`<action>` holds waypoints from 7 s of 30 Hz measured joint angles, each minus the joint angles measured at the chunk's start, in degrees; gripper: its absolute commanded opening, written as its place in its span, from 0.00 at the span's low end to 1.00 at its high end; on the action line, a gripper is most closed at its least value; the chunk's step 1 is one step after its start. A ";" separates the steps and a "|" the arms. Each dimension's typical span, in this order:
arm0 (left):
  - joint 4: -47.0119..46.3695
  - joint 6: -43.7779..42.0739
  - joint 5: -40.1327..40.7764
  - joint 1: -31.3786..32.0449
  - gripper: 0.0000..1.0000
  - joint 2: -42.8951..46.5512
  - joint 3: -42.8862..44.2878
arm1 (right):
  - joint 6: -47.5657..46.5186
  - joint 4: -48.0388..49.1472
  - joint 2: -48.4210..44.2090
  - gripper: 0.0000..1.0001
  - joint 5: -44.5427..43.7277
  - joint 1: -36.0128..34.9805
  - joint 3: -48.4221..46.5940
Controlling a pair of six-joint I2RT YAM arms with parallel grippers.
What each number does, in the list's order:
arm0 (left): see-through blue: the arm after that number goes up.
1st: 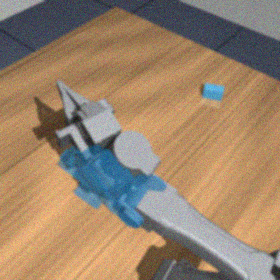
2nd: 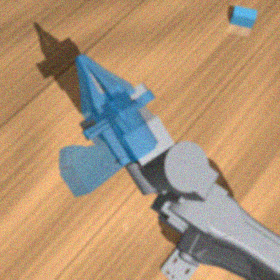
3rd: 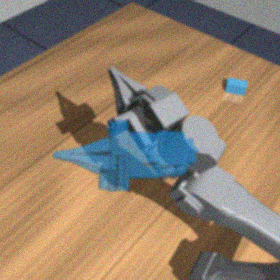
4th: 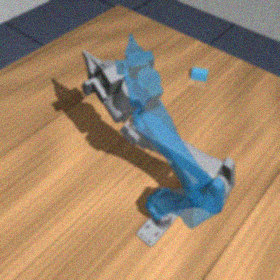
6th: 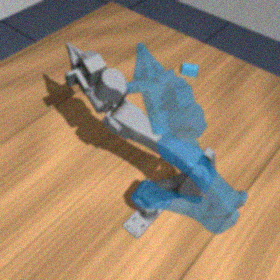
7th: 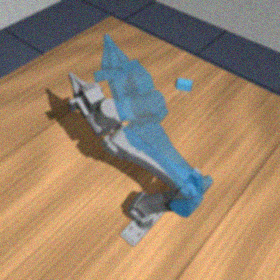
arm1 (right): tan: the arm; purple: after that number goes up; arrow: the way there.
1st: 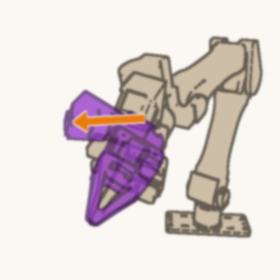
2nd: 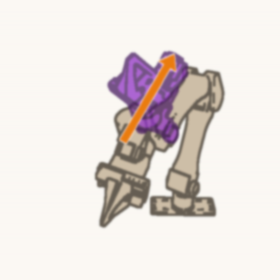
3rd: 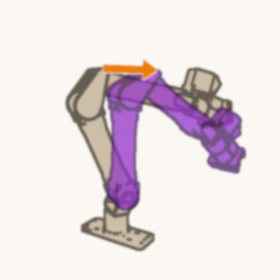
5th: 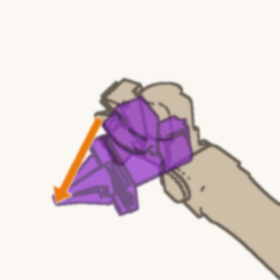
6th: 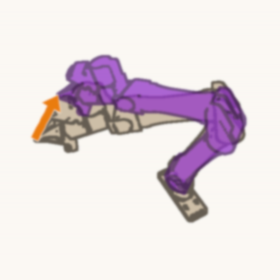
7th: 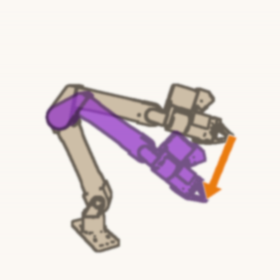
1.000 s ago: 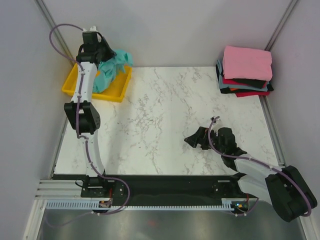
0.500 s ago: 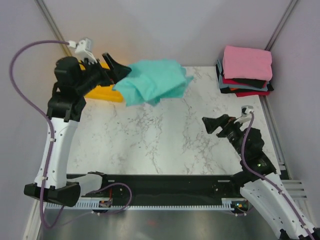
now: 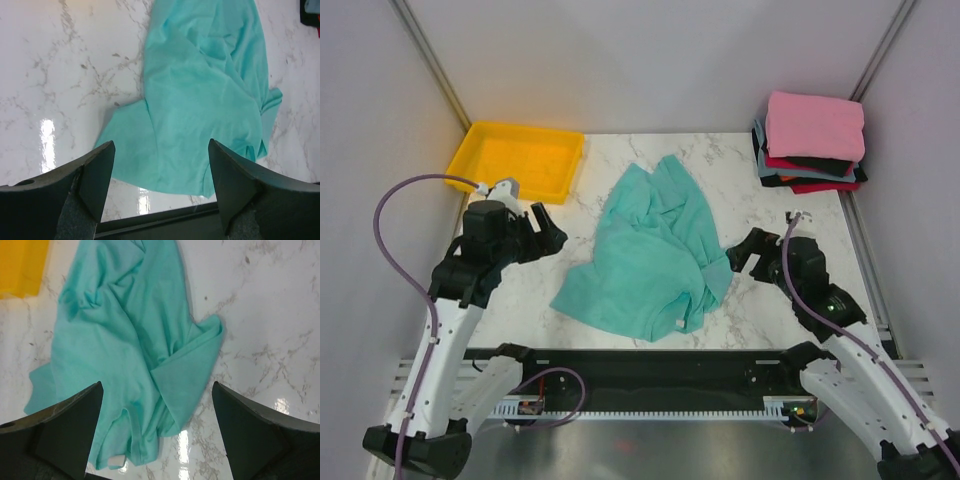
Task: Fold and stack the t-shirts
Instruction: Move the tshirt to the center of the board, then flatten the tshirt out
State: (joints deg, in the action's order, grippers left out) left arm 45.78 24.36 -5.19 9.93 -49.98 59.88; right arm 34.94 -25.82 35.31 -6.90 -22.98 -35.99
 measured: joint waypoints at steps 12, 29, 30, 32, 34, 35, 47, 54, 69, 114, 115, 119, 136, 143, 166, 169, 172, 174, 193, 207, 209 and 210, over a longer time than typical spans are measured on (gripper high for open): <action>4.15 8.94 4.00 11.21 0.87 -5.05 -13.33 | 0.13 -0.35 22.01 0.98 5.27 -3.02 0.85; 3.37 2.25 1.07 -7.32 0.88 -3.85 -6.38 | 6.16 15.43 67.12 0.98 8.76 -34.05 -24.74; 3.37 2.03 0.50 -7.32 0.88 -3.41 -6.58 | 6.56 16.68 67.08 0.98 8.59 -33.70 -25.07; 3.39 1.60 0.02 -7.32 0.88 -2.45 -6.71 | 7.76 18.78 66.90 0.98 8.81 -32.76 -23.50; 3.34 1.27 -0.55 -7.34 0.88 -1.57 -6.71 | 9.86 21.24 64.74 0.98 9.38 -30.73 -19.37; 3.34 1.20 -0.96 -7.34 0.88 -1.31 -6.71 | 10.69 21.97 62.95 0.98 9.27 -29.35 -16.94; -0.81 1.16 -4.02 -7.23 0.82 -3.74 -6.69 | 13.42 1.25 24.06 0.98 -6.75 -1.51 2.80; -11.93 5.51 -2.49 6.14 0.78 -22.97 -3.13 | 4.63 -3.48 25.42 0.98 -9.03 -2.38 -8.13; -26.16 8.22 -2.49 8.52 0.73 -69.59 27.41 | 1.27 -4.94 21.73 0.98 -1.75 -6.84 -5.35; -24.63 10.23 1.68 6.58 0.02 -55.28 10.95 | 38.93 -14.80 37.53 0.63 -18.16 -60.52 -0.07; -24.70 10.23 1.73 6.58 0.02 -54.99 10.95 | 38.84 -14.62 38.53 0.61 -18.67 -60.52 -0.09; -24.87 10.23 1.90 6.58 0.02 -53.81 10.78 | 38.18 -14.27 44.22 0.50 -18.60 -60.52 -1.01; -22.99 10.14 2.16 6.51 0.02 -45.88 6.67 | 37.16 -21.03 41.13 0.00 -24.26 -61.16 -7.15; -17.68 8.22 5.09 6.54 0.02 -21.90 6.75 | 28.20 -30.97 24.35 0.00 -37.38 -60.81 -28.37; -4.70 -9.94 8.94 6.54 0.02 5.53 23.74 | -26.80 -12.33 26.56 0.00 -33.59 -27.39 -52.48; -5.29 -12.07 6.19 6.54 0.02 8.28 25.35 | -30.51 -8.59 16.55 0.00 -28.26 -27.58 -52.52; -6.34 -13.49 2.93 6.54 0.02 12.57 25.73 | -33.99 -4.63 7.63 0.00 -21.79 -27.58 -52.61; -7.30 -14.29 1.03 6.54 0.02 15.15 27.34 | -35.69 -2.86 4.22 0.00 -18.71 -27.58 -53.83; -14.45 -19.37 7.21 6.54 0.02 -2.93 37.35 | -53.94 2.75 34.18 0.00 -27.41 -19.54 -65.48; -2.19 -14.80 6.71 -6.16 0.77 -66.62 45.53 | -36.30 -1.11 90.88 0.80 -7.04 6.88 -75.25; 0.42 -14.38 6.54 -6.69 0.78 -70.42 47.58 | -35.67 -2.99 93.24 0.82 -6.62 6.56 -77.26; 1.79 -14.25 6.47 -6.69 0.78 -70.44 47.58 | -35.45 -3.82 93.09 0.82 -6.64 6.38 -77.37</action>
State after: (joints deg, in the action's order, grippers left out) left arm 47.57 10.11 1.28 3.25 -120.42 107.46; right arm -0.51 -29.65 128.40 -13.54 -16.60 -113.36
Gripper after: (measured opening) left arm 0.770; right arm 0.817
